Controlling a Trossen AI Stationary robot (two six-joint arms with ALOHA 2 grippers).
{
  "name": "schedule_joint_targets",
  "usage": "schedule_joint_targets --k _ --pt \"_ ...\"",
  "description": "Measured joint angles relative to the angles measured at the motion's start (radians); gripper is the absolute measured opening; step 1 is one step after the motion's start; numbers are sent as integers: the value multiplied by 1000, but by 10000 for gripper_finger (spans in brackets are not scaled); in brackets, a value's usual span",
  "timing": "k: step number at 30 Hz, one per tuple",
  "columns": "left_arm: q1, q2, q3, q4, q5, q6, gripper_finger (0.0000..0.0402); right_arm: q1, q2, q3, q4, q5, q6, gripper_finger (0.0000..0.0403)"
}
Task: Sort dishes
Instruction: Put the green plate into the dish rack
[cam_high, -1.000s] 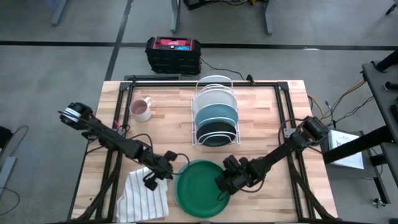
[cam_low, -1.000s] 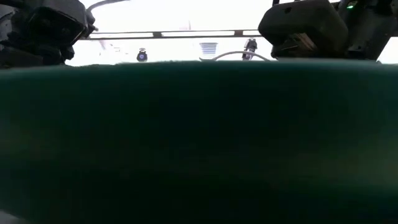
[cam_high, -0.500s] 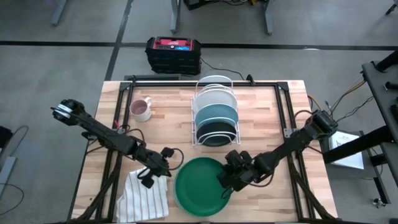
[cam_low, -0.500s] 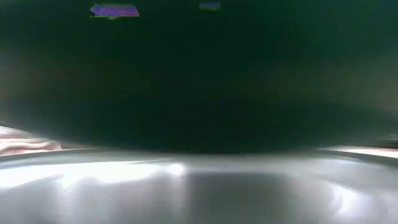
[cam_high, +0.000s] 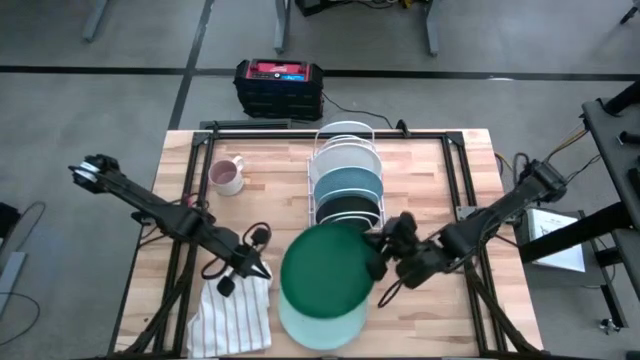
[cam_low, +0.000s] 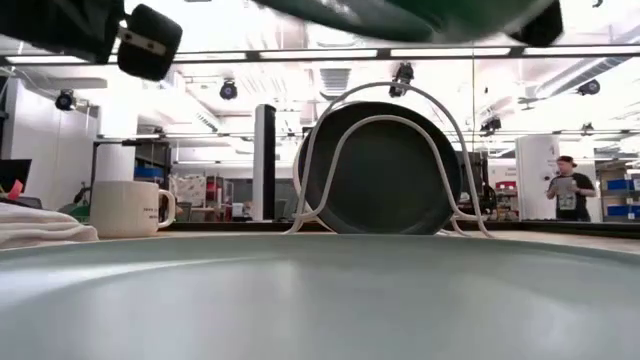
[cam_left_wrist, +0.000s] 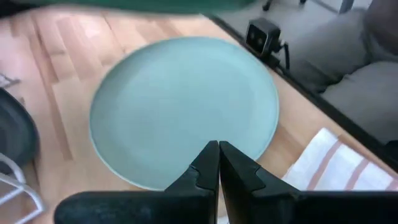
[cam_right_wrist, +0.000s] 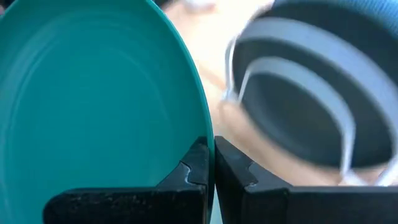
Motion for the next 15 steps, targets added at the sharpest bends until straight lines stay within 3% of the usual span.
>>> schedule_joint_targets --k 4,10,15 --pt "0 -53 0 -3 -15 0 0 0 -82 0 4 161 -144 2" --pt "0 -94 0 -18 -16 26 0 -3 -213 1 23 526 -432 2" --pt "0 -113 0 -38 -17 87 0 -9 -295 1 138 790 -765 2"
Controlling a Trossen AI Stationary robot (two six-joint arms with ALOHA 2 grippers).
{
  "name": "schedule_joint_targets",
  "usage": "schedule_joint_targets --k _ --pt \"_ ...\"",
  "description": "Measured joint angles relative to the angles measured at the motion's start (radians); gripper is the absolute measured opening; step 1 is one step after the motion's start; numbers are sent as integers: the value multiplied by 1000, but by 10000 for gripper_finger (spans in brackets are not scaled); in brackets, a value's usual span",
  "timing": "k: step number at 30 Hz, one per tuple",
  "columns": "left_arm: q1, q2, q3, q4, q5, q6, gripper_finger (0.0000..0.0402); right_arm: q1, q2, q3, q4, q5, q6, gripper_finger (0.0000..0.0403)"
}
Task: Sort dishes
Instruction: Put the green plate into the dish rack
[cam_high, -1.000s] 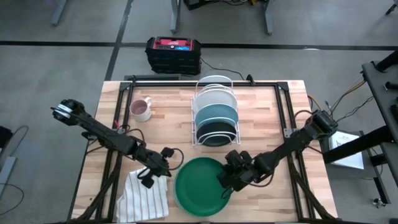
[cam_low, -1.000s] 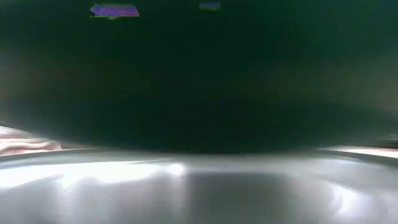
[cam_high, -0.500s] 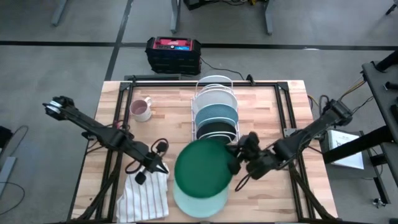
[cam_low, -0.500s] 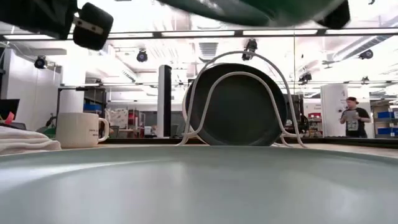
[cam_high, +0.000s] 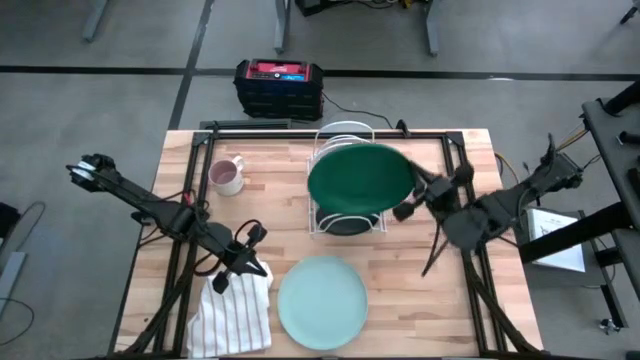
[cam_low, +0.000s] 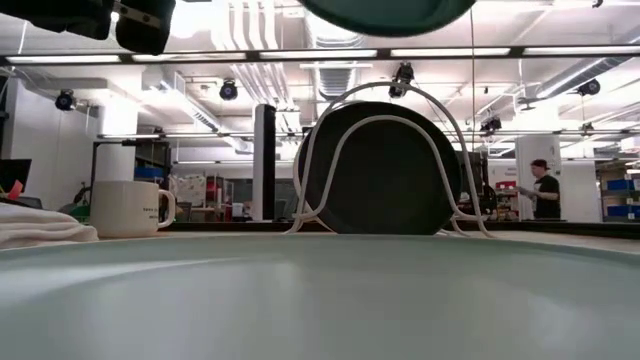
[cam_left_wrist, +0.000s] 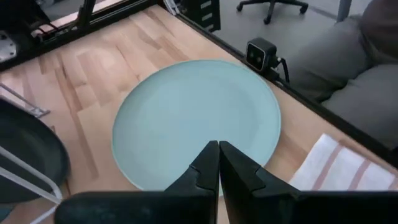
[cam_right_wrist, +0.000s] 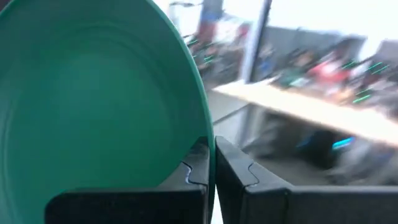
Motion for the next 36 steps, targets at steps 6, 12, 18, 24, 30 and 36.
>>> schedule_joint_targets --k 6,12,18,24,30,36 --pt "1 -5 0 -13 -38 65 0 -105 -50 18 157 42 -414 2" --pt "6 -21 0 -31 -155 123 0 -262 -45 96 164 -34 -667 2" --pt "17 -75 2 -81 -235 151 0 -390 -23 232 209 -212 -894 2" --pt "24 -128 58 -188 -292 155 0 -491 0 388 294 -516 -1108 2" --pt "25 -160 77 -245 -391 147 0 -636 4 409 337 -701 -1149 2" --pt "25 -171 75 -309 -394 92 0 -750 46 395 336 -723 -1188 2"
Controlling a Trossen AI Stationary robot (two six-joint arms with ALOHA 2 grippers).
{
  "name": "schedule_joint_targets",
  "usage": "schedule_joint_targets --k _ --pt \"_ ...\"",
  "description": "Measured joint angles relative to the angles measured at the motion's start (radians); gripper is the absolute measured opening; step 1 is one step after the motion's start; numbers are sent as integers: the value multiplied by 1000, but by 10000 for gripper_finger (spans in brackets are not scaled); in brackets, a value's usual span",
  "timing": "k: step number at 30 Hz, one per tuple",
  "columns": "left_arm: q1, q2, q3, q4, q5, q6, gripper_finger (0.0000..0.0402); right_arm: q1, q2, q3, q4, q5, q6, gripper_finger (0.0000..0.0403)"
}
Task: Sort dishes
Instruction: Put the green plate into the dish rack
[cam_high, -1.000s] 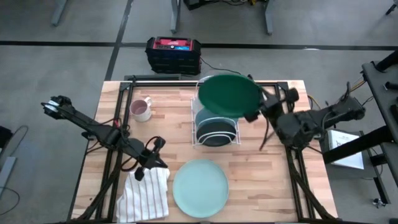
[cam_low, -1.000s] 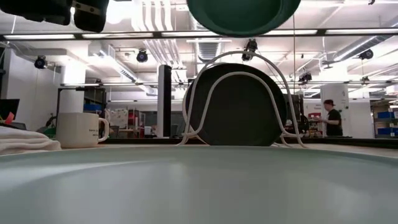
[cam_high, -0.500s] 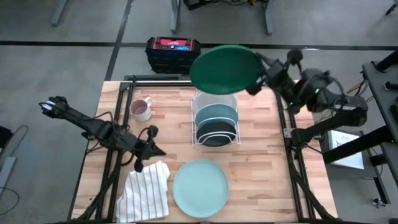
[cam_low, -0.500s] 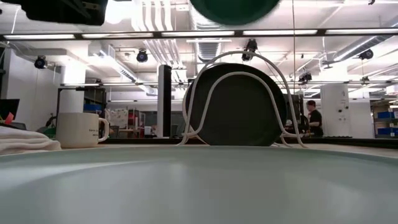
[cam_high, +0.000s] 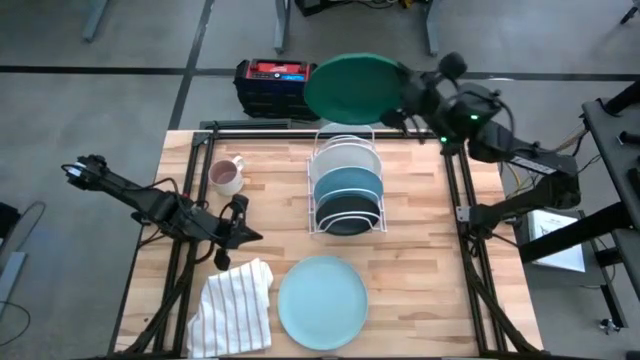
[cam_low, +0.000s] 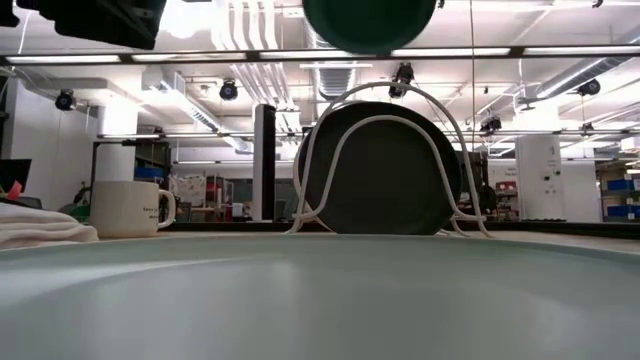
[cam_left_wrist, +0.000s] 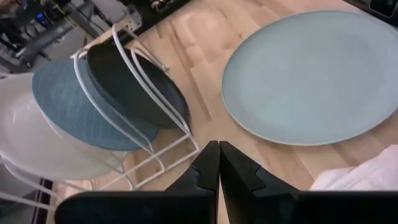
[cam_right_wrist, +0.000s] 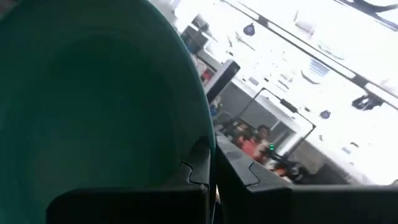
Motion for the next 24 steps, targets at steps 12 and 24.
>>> schedule_joint_targets --k 12,24 --pt "0 0 0 -14 0 -5 0 -31 136 -1 -2 -25 -139 2" --pt "0 0 -1 -20 0 -5 0 -36 166 -2 -67 -26 -126 2"
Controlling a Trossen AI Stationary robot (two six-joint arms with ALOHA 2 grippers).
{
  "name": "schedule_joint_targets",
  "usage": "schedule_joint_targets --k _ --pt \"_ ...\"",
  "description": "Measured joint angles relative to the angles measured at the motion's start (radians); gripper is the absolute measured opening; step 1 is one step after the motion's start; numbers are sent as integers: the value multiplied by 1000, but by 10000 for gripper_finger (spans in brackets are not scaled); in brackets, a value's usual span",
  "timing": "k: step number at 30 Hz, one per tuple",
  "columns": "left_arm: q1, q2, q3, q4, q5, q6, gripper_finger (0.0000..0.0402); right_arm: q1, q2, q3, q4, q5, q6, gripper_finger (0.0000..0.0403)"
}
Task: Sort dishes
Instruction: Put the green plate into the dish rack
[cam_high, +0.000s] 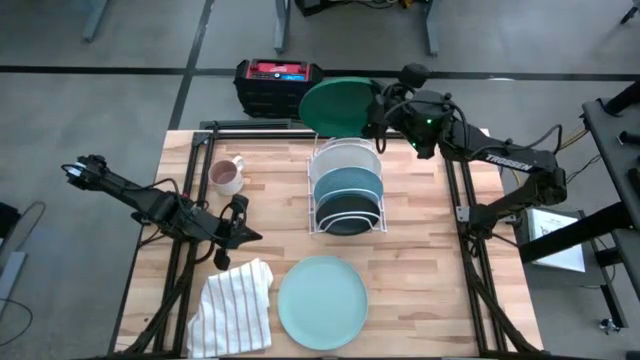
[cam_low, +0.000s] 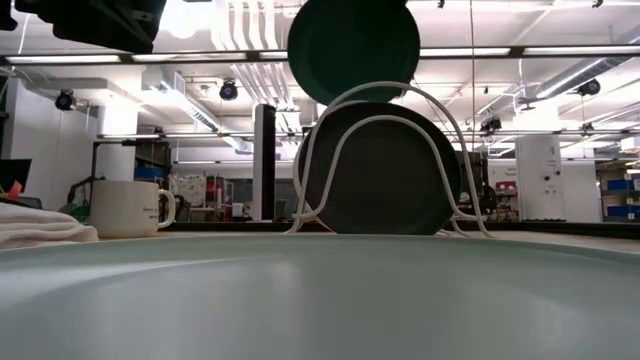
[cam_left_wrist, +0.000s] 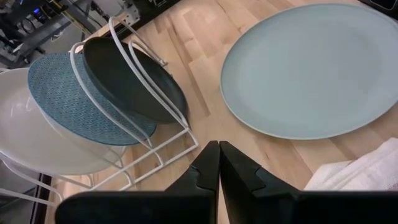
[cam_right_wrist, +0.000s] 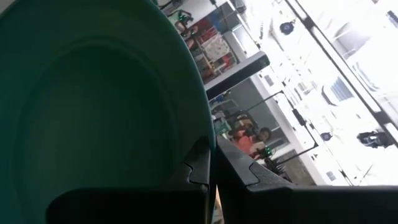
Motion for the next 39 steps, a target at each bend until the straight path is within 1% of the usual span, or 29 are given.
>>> schedule_joint_targets --k 10,25,39 --pt "0 0 0 0 0 0 0 0 10 -13 -65 -3 17 2" --pt "0 1 0 -6 0 0 0 0 47 -87 -66 -2 29 2" --pt "0 1 0 -6 0 -3 0 0 164 -103 -66 -2 28 2"
